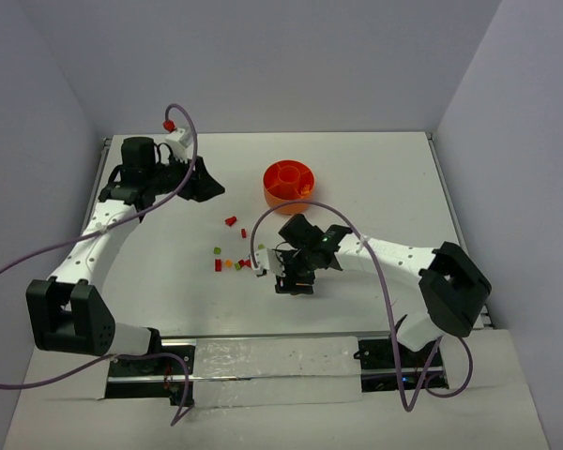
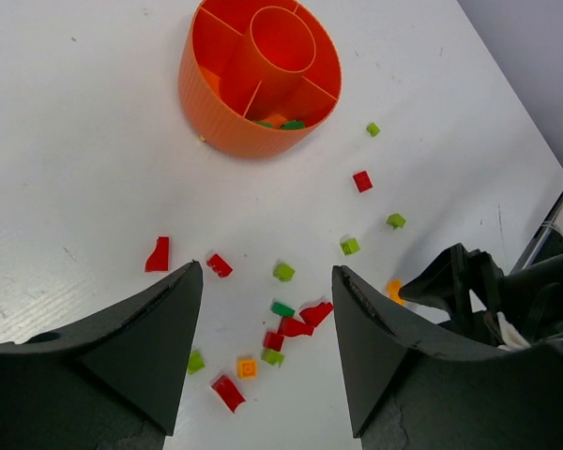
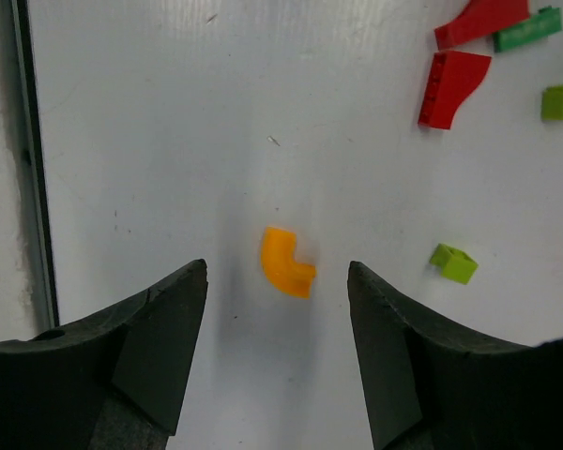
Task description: Sort the legos into containers by color
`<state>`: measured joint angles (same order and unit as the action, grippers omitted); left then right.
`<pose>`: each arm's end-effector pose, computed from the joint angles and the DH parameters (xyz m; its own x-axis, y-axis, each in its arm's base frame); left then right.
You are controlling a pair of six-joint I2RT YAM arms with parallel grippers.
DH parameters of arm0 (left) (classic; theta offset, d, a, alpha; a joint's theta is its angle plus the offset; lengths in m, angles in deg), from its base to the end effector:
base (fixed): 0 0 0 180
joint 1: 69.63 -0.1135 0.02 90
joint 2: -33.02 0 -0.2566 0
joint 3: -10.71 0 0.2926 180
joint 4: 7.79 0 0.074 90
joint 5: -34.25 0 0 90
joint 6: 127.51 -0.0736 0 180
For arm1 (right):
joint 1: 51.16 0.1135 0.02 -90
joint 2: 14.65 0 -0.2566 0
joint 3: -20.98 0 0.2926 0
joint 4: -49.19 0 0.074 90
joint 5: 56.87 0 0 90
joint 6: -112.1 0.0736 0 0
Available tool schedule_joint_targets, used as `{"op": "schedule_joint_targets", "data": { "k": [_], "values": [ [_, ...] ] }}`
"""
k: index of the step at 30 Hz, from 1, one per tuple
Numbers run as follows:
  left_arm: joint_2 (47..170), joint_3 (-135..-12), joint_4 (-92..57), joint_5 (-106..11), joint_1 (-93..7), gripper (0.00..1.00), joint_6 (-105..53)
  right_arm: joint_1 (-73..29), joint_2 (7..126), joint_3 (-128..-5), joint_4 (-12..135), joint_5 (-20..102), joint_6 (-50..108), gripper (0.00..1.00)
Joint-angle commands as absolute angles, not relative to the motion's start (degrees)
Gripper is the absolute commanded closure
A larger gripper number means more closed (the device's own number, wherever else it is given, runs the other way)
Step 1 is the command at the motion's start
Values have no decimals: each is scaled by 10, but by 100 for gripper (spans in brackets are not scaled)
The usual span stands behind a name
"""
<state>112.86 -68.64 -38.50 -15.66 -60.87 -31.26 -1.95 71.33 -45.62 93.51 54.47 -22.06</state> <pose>0.3671 -0.1045 0.2961 -0.5809 0.0052 -0.8140 0.6013 0.6768 -0.4247 0.2026 0.2758 0.1446 0.1445 -0.8258 -0.5451 -0.9895 -0.1239 -0.0746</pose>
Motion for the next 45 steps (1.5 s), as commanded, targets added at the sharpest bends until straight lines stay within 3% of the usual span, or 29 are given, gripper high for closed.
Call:
{"op": "schedule_joint_targets", "data": {
  "k": [1,8,13,20,26,29,37,39,45],
  "values": [
    [1088,-684,-388,-156,-611,33,-325,0,735,-451,920,530,-292,31],
    [1078,-686,-400,-174,-612,32,-333,10,771,-444,920,521,-334,32],
    [1078,-687,-406,-186,-613,32,-340,10,785,-422,917,511,-361,40],
    [1087,-692,-406,-189,-614,32,-343,10,807,-423,920,503,-367,54],
    [1094,-693,-406,-191,-615,32,-347,8,795,-438,928,506,-350,78],
    [1096,-693,-404,-193,-615,33,-347,-2,770,-455,930,505,-324,84],
    [1109,-683,-383,-219,-615,34,-328,-181,760,-635,990,653,-186,86],
    [1110,-677,-371,-234,-615,35,-322,-265,768,-692,971,699,-106,87],
    [1121,-674,-361,-238,-615,36,-314,-357,798,-733,861,707,73,87]
  ]
}}
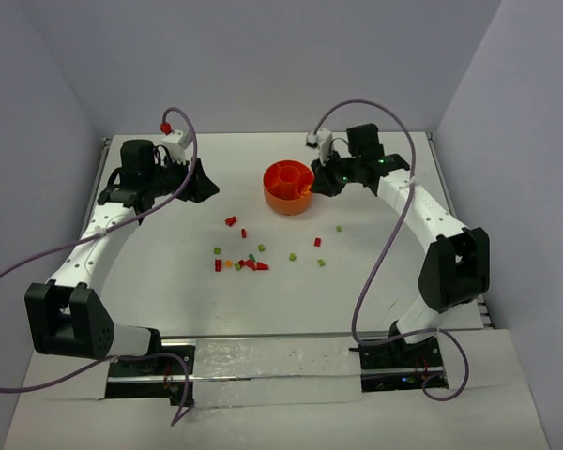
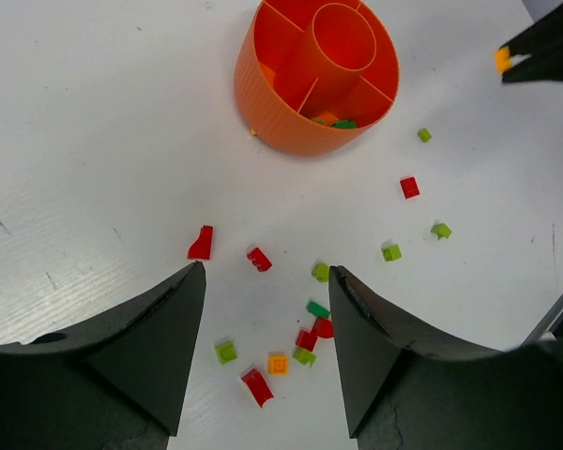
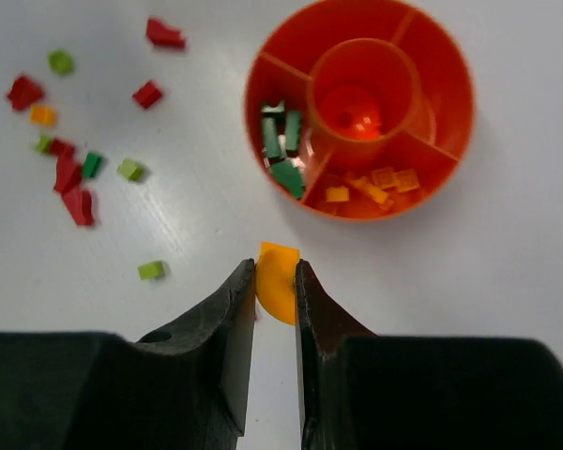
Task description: Sort the legos into containers by color
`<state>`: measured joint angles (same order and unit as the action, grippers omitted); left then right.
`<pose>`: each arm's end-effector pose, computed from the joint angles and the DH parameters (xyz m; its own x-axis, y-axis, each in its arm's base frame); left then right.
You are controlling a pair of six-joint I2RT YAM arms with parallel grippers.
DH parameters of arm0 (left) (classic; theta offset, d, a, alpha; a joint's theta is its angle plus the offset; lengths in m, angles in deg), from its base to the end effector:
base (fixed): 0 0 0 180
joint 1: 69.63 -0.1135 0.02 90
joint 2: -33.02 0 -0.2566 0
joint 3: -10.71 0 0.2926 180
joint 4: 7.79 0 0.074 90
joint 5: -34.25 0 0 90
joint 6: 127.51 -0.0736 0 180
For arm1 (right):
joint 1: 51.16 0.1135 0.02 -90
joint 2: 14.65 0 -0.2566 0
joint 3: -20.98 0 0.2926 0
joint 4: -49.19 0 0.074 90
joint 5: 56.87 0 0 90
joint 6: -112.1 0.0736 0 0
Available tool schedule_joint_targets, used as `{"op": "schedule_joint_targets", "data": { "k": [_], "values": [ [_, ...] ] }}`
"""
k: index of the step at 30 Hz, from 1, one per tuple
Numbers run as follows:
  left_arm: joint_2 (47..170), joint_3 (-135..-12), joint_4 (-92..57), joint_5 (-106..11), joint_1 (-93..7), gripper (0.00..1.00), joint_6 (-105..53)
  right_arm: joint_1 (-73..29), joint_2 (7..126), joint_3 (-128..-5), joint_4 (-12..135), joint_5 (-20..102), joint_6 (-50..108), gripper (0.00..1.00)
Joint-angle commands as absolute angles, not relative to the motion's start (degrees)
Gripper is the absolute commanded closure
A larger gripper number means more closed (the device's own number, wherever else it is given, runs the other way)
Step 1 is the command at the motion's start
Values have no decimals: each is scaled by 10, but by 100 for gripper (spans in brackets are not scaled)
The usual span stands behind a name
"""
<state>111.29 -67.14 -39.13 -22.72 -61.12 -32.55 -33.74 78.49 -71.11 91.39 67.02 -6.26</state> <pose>0.3657 -0.0953 0.2912 -0.5690 0.0118 -0.8223 0.5352 0.7645 -0.3593 0.3932 0.1664 0.2718 -0.2732 -0.4990 -0.8224 -0.8702 0.4925 -0.0098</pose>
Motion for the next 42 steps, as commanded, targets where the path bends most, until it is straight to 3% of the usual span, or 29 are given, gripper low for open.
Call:
{"op": "schedule_joint_targets", "data": {
  "k": [1,13,27,38,42],
  "values": [
    [1124,-676,-361,-241,-615,36,-315,-363,812,-741,847,702,92,87],
    [1129,-676,-385,-260,-615,35,-343,-376,898,-776,772,678,195,84],
    [1125,-675,-391,-269,-615,34,-348,-384,940,-796,756,662,241,70],
    [1112,-659,-403,-278,-615,33,-369,-384,952,-806,761,654,257,38],
    [1093,-639,-447,-235,-613,35,-474,-385,929,-798,761,657,267,31]
  ]
}}
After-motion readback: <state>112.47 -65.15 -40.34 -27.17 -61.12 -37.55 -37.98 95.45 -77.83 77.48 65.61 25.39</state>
